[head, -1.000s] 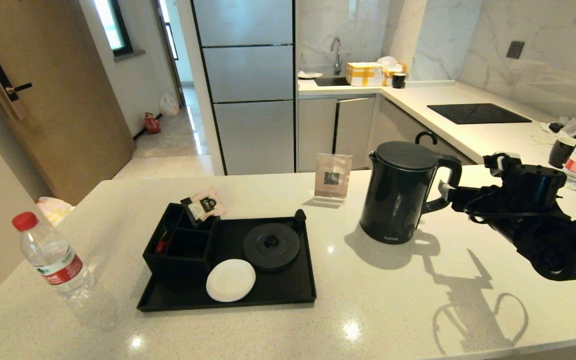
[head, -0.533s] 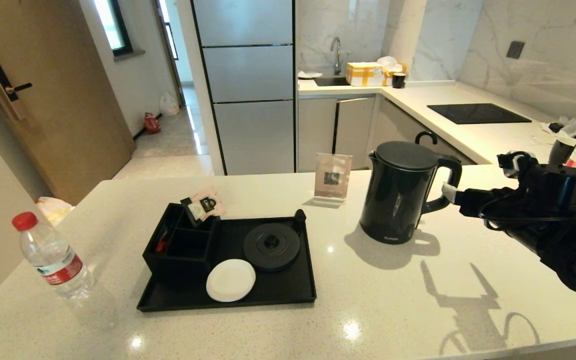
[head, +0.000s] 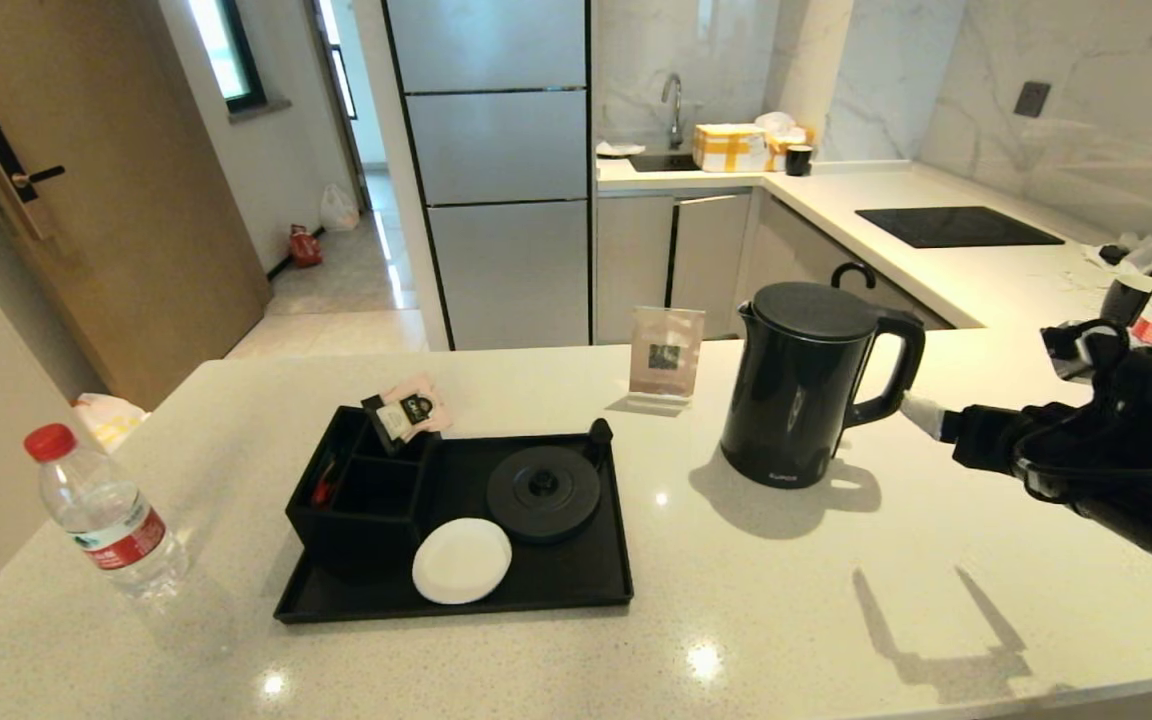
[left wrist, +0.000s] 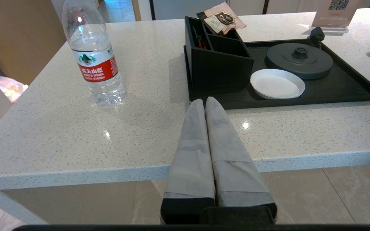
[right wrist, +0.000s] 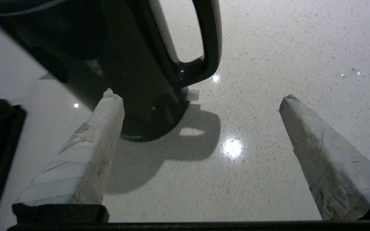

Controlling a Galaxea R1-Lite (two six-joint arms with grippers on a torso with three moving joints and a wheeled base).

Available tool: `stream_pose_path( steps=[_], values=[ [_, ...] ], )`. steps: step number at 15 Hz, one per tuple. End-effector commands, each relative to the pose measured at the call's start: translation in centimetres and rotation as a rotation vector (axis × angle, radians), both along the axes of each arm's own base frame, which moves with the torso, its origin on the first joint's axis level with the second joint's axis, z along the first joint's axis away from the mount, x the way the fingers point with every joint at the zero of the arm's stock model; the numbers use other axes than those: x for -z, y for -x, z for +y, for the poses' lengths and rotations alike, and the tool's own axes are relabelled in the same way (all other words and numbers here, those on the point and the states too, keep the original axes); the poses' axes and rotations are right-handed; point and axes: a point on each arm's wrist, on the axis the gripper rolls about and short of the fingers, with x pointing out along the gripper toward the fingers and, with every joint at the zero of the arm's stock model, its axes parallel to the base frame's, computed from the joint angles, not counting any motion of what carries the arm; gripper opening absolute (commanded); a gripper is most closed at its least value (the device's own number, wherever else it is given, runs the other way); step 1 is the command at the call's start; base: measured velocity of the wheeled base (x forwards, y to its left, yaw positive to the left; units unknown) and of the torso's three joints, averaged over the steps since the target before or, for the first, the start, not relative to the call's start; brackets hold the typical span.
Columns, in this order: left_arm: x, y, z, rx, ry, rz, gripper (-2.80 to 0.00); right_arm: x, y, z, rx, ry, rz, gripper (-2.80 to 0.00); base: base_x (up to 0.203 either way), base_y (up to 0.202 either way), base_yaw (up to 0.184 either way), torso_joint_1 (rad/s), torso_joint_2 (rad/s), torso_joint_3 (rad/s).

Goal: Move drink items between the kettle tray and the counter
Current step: Return the kettle to its original position

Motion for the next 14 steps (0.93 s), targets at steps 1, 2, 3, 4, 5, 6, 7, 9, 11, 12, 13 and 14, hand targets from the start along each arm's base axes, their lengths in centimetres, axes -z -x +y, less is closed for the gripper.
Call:
stream_pose_path(
  steps=[1, 2, 3, 4, 5, 6, 7, 9, 11, 12, 13, 14],
  values=[
    [0.0, 0.0, 0.0, 0.0, 0.0, 0.0, -2.8, -4.6, 4.6, -0.1, -0.02, -0.007, -0.099, 0.0, 0.0, 0.0, 0.0, 0.0, 0.0, 0.0],
    [0.0, 0.0, 0.0, 0.0, 0.0, 0.0, -2.8, -5.8, 6.6, -0.1, -0.035, -0.01, -0.111, -2.8, 0.0, 0.0, 0.0, 0.0, 0.0, 0.0],
    [0.0, 0.0, 0.0, 0.0, 0.0, -0.002, -2.8, -6.8, 8.5, -0.1, -0.045, -0.013, -0.102, -2.8, 0.0, 0.0, 0.0, 0.0, 0.0, 0.0],
    [0.0, 0.0, 0.0, 0.0, 0.0, -0.002, -2.8, -8.4, 11.2, -0.2, -0.054, -0.015, -0.1, -2.8, 0.0, 0.0, 0.0, 0.0, 0.0, 0.0],
    [0.0, 0.0, 0.0, 0.0, 0.0, -0.002, -2.8, -9.7, 14.0, -0.2, -0.057, -0.015, -0.098, -2.8, 0.0, 0.0, 0.0, 0.0, 0.0, 0.0],
    [0.0, 0.0, 0.0, 0.0, 0.0, -0.002, -2.8, -10.6, 16.8, -0.3, -0.056, -0.015, -0.073, -2.8, 0.0, 0.0, 0.0, 0.0, 0.0, 0.0],
    [0.0, 0.0, 0.0, 0.0, 0.0, -0.002, -2.8, -11.4, 19.6, -0.5, -0.03, -0.009, -0.069, -2.8, 0.0, 0.0, 0.0, 0.0, 0.0, 0.0],
    [0.0, 0.0, 0.0, 0.0, 0.0, -0.002, -2.8, -12.2, 24.2, -0.7, 0.033, 0.006, -0.043, -2.8, 0.0, 0.0, 0.0, 0.0, 0.0, 0.0],
    [0.0, 0.0, 0.0, 0.0, -0.002, 0.0, -2.8, -12.6, 30.3, -0.9, 0.072, 0.01, -0.053, -2.8, 0.0, 0.0, 0.0, 0.0, 0.0, 0.0],
    [0.0, 0.0, 0.0, 0.0, 0.0, -0.002, -2.8, -12.3, 33.2, -1.0, 0.097, 0.007, -0.052, -2.8, 0.0, 0.0, 0.0, 0.0, 0.0, 0.0],
    [0.0, 0.0, 0.0, 0.0, 0.0, -0.001, -2.8, -11.8, 35.1, -1.1, 0.135, 0.007, -0.082, -2.8, 0.0, 0.0, 0.0, 0.0, 0.0, 0.0],
    [0.0, 0.0, 0.0, 0.0, 0.0, -0.001, -2.8, -11.0, 36.6, -1.2, 0.184, 0.012, -0.114, -2.8, 0.0, 0.0, 0.0, 0.0, 0.0, 0.0]
  ],
)
